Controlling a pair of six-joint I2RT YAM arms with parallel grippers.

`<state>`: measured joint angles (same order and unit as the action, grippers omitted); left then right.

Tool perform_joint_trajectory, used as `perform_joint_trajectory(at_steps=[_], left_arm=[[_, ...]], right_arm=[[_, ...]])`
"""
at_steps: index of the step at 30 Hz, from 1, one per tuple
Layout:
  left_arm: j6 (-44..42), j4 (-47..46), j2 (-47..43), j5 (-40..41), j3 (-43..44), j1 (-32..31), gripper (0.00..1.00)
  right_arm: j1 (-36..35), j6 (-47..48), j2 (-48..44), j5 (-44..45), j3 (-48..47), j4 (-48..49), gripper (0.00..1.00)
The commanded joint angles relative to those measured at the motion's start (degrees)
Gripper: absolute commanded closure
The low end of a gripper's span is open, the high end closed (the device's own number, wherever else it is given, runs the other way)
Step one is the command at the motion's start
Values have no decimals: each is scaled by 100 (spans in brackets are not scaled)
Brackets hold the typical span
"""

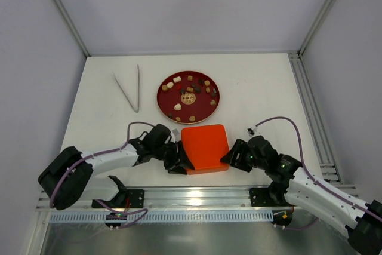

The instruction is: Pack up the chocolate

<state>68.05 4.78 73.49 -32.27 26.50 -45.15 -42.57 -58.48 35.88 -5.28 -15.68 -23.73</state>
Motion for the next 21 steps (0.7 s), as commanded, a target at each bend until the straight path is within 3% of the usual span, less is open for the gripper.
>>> perform_joint_trajectory(at_steps=[1, 21], left_arm=[[-108, 269, 104, 476, -268, 6, 56], [-37, -91, 324, 397, -567, 102, 64]], right_arm=[[-6, 170, 244, 282, 223, -388, 44], [-6, 65, 350, 422, 487, -414, 61]])
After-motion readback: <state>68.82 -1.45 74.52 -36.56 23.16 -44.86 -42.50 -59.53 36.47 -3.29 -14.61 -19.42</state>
